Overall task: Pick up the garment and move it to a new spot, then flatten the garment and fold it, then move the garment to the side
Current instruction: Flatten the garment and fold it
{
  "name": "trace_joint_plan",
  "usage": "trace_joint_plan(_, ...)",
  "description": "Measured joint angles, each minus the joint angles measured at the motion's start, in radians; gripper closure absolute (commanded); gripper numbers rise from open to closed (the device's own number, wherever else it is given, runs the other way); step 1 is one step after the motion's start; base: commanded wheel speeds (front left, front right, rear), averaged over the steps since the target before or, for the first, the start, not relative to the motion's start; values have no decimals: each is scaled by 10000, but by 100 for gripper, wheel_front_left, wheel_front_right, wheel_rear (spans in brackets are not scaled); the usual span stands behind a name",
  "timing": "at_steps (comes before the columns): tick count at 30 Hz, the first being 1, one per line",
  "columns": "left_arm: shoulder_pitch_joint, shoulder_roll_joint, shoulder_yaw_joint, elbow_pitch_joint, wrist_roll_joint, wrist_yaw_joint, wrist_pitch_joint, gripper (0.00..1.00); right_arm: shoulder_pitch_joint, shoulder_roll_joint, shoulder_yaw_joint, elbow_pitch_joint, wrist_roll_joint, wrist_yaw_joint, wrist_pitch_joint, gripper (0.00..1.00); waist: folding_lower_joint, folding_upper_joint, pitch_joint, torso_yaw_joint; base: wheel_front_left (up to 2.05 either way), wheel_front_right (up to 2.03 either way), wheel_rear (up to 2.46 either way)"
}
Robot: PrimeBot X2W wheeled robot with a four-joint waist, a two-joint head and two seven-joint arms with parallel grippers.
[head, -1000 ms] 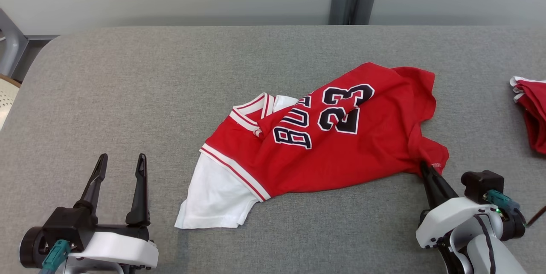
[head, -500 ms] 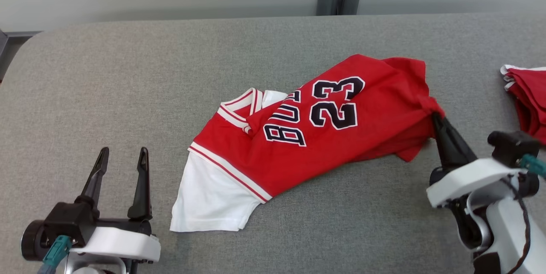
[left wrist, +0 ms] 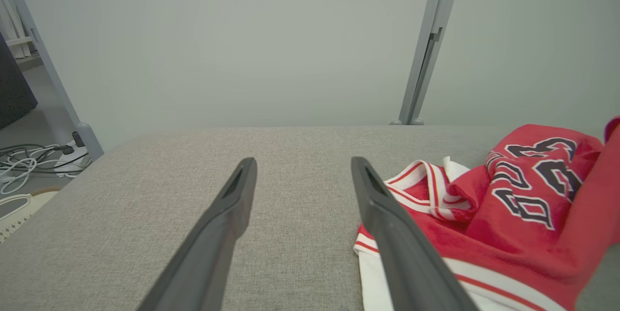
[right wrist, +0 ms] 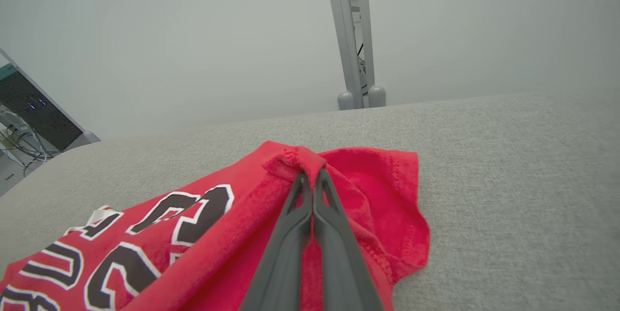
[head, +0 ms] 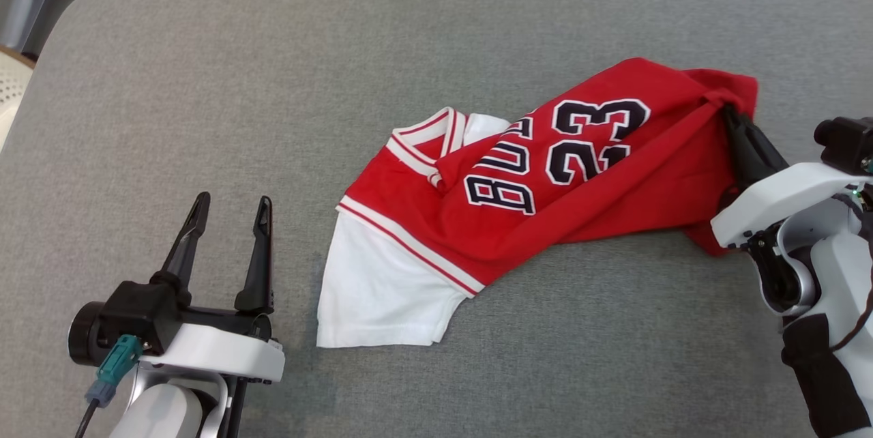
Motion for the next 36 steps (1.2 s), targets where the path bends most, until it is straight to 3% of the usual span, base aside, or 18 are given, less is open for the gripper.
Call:
trace_joint_plan(5,-187,-201,-31,282,98,-205,-10,0,-614,-151,138,1158,197,0,-207,100,0,0,292,308,0,0,0)
trace_joint_plan(6,-203,-238,-33,303,128,-224,-10,0,-691,-222,159,1375,184,0,-322,76,0,0,331,342,0,0,0)
trace_joint_plan(7,-220,-282,-35,324,165,-236,-12,0,-754,-284,178,1540,178,0,-451,12,0,-1,362,365,0,0,0)
trace_joint_plan(8,-234,-314,-29,339,173,-251,-13,0,-808,-311,186,1661,222,0,-554,0,0,0,381,372,0,0,0)
trace_joint_plan(14,-230,-336,174,395,320,-330,-23,0,-757,-255,604,1714,569,0,-1177,0,0,0,309,148,0,0,0)
trace_joint_plan(20,56,-305,395,424,345,-339,-23,0,331,-228,903,642,546,0,-1701,0,0,0,-36,-228,0,0,0)
trace_joint_plan(29,846,-169,675,265,339,-127,-23,0,2488,219,-153,-1569,-535,0,-1854,0,0,0,-761,-855,0,0,0)
trace_joint_plan(36,1829,-33,727,-102,303,226,125,0,4073,700,-826,-3335,-1544,0,-1049,0,0,0,-1406,-1243,0,0,0)
